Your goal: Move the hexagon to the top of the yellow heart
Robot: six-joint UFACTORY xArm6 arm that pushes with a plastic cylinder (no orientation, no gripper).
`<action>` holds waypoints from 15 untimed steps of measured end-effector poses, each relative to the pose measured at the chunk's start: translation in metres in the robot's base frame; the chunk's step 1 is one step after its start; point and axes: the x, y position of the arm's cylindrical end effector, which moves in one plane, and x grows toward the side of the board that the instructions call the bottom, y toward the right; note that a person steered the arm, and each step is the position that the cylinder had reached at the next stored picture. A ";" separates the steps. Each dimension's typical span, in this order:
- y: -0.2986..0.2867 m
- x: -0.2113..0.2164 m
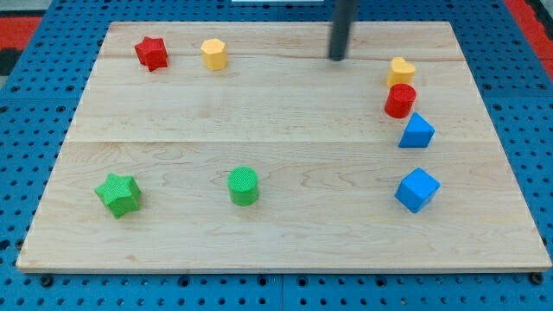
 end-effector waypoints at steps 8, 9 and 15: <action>0.056 -0.047; 0.092 -0.042; -0.320 0.006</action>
